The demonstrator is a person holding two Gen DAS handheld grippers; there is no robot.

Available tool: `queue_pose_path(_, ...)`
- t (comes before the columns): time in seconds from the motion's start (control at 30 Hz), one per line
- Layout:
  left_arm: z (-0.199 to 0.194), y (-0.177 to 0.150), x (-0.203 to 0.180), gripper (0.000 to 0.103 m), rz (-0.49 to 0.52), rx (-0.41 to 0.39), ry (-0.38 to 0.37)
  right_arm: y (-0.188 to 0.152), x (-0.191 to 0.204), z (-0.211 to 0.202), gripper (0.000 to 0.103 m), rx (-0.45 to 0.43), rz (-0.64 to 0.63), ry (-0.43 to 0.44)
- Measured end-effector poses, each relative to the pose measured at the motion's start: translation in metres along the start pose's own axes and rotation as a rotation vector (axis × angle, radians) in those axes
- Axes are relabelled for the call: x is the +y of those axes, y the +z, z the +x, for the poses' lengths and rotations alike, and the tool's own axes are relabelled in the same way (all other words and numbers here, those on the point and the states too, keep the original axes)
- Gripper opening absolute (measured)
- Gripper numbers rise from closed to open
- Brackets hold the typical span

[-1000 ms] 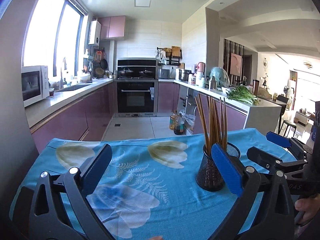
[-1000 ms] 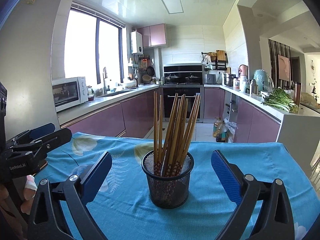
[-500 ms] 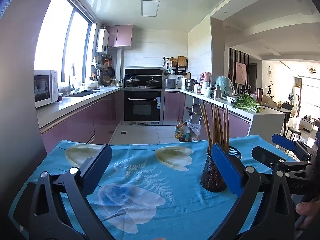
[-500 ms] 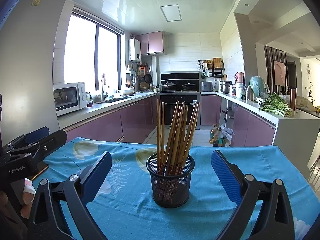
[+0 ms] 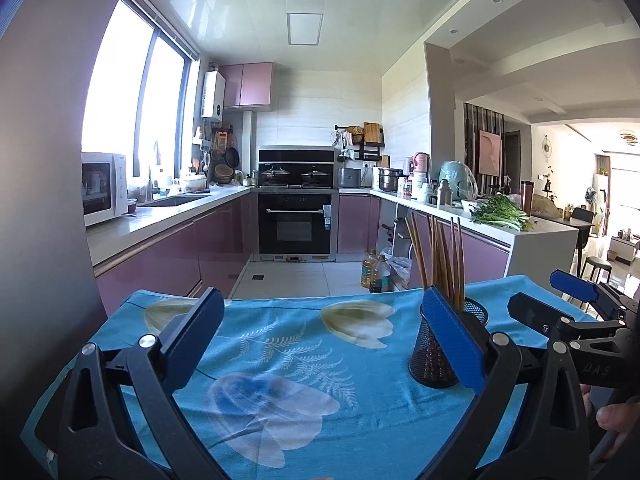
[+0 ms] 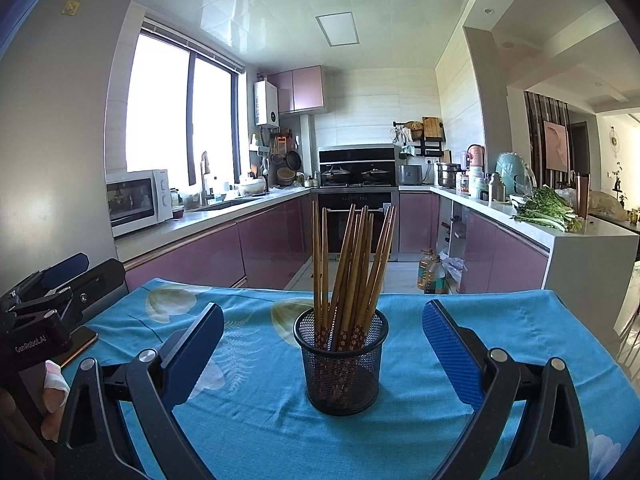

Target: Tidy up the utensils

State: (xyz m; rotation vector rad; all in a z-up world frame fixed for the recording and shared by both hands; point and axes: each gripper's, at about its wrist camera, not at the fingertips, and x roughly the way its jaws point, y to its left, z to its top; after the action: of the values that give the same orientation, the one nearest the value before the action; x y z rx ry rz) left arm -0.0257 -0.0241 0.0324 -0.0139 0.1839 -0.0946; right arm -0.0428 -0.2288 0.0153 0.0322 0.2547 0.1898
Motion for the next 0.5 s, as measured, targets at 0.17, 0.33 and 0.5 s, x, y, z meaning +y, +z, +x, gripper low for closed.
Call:
queue_pose_path(0.17,-0.0010,-0.0005,-0.0010,0.098,0.003,-0.003,0.004,0.0008,0.0003,0.0007,0.096,0.003,-0.001,-0.001)
queue_pose_path(0.33,-0.0029,-0.0007,0.0005,0.098,0.001,-0.004,0.012,0.0011,0.0003,0.0001,0.096,0.004,0.002,-0.008)
queue_pose_path(0.5,-0.0029,-0.0001,0.0011,0.098,0.005,-0.004,0.016,0.0013,0.0001,-0.0003,0.096,0.006,0.003,-0.008)
